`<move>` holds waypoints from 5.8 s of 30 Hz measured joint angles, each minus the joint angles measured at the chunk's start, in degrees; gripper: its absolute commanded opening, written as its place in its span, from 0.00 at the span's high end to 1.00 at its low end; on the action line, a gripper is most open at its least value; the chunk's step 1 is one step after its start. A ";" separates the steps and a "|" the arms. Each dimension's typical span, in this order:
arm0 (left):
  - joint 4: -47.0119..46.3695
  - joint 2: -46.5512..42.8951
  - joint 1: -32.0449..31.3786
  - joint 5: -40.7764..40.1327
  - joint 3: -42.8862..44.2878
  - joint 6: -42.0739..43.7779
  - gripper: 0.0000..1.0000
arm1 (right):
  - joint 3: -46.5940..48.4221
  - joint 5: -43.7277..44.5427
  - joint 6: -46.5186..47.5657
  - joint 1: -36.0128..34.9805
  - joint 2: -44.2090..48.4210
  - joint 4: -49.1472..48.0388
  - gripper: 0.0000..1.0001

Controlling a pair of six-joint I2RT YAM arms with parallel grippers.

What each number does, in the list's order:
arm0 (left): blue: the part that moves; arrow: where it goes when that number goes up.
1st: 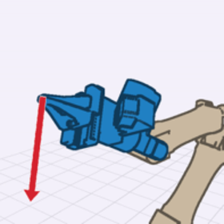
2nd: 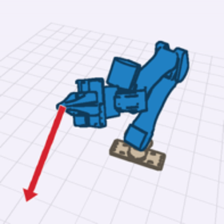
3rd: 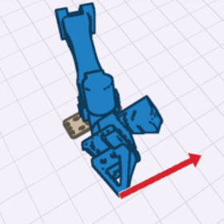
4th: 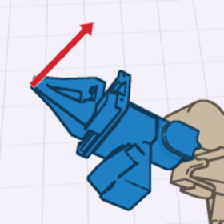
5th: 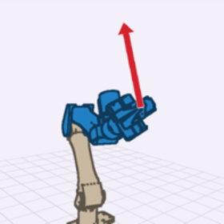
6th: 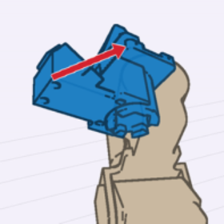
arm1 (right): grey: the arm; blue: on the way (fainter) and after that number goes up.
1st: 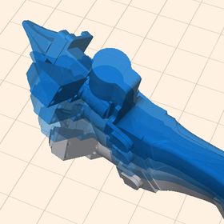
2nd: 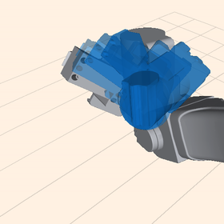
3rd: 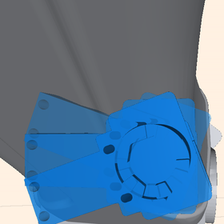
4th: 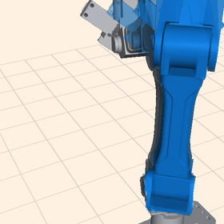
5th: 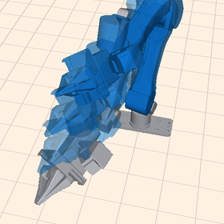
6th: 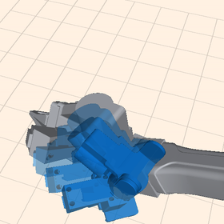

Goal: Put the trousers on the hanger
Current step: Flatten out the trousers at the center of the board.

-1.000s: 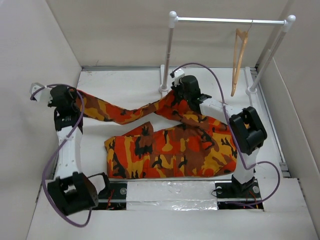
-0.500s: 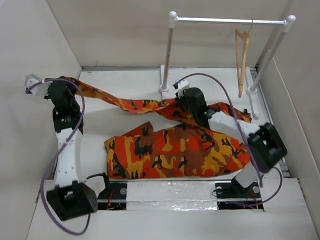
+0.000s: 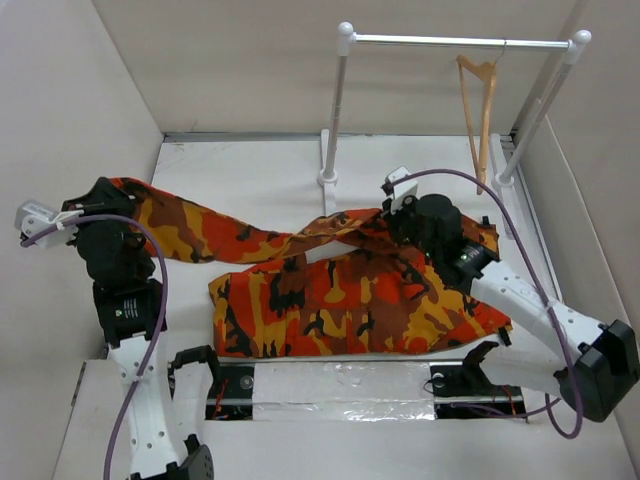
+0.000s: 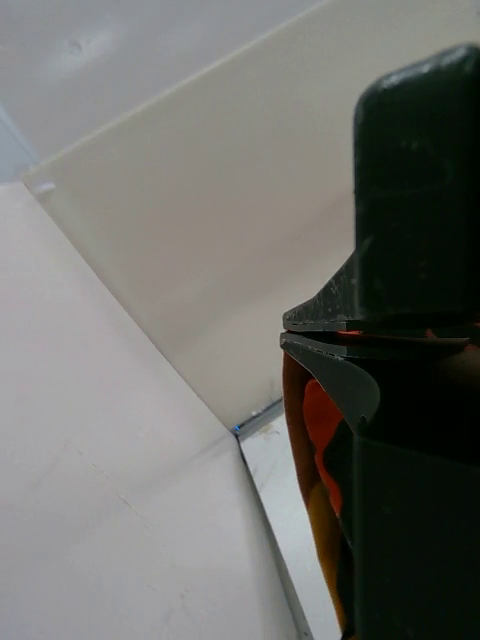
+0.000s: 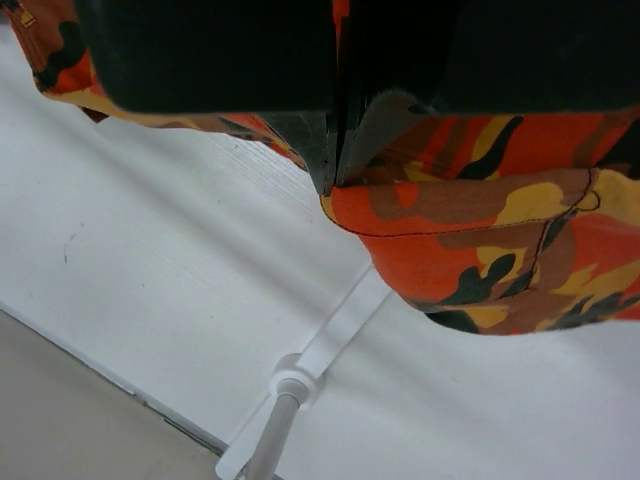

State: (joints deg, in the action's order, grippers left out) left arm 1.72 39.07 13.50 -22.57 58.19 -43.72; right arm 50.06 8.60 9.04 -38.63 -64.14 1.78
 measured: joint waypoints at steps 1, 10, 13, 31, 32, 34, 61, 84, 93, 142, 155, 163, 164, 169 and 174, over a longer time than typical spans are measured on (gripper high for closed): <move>0.35 -0.37 0.00 0.00 -0.83 0.00 1.00 | 0.17 -0.92 0.09 1.44 -0.76 0.00 1.00; -0.35 10.60 0.00 -0.90 -6.36 -0.44 1.00 | 18.56 -4.44 1.40 11.34 -29.75 0.87 1.00; -2.78 19.50 0.00 -1.57 -6.36 -0.50 1.00 | 27.54 -5.25 2.08 12.33 -38.95 2.14 1.00; -14.84 53.00 -2.54 -4.46 13.57 6.10 1.00 | 38.07 4.98 0.52 12.04 -52.15 -0.17 0.25; -15.21 53.05 -2.84 -4.46 13.57 6.36 1.00 | 35.04 5.09 0.55 11.61 -49.70 -0.42 0.25; -15.56 53.05 -3.34 -4.48 13.73 6.71 1.00 | 28.00 5.09 0.79 9.79 -43.58 -1.73 0.31; -15.96 57.20 -4.02 -4.50 19.63 8.74 1.00 | 37.70 -8.66 3.67 -3.96 -61.55 -3.06 0.70; -5.70 59.93 -4.02 -14.95 26.25 14.84 0.85 | 21.07 -13.38 3.58 -3.72 -43.45 -3.54 0.65; -0.90 64.87 -4.42 -15.96 29.42 18.43 0.52 | 15.69 -15.41 3.13 -3.30 -39.01 -2.95 0.39; -33.29 15.08 -75.65 3.56 -29.68 18.03 0.81 | 3.21 -23.89 -18.29 67.25 -33.29 -0.85 0.36; -32.50 12.20 -75.65 1.57 -30.67 18.40 0.81 | 13.84 -29.73 -9.97 70.40 -40.68 13.35 0.44; -31.98 12.17 -75.65 1.07 -30.67 18.34 0.81 | 14.93 -29.83 -6.01 66.77 -41.20 16.31 0.55; -31.91 12.17 -75.65 1.07 -30.67 18.32 0.81 | 14.86 -29.81 -5.84 65.90 -41.20 16.37 0.65; -31.87 12.17 -75.65 0.94 -30.67 18.21 0.81 | 12.24 -30.16 -6.49 64.39 -39.67 15.34 0.99; -31.89 12.28 -75.65 0.79 -30.67 18.14 0.81 | 8.11 -29.07 -7.80 64.46 -33.07 14.05 1.00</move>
State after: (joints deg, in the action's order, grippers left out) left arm -30.17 51.35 -62.15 -21.78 27.53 -25.58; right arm 58.17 -20.47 1.23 25.82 -97.21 15.84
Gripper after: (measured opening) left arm 0.192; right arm 0.047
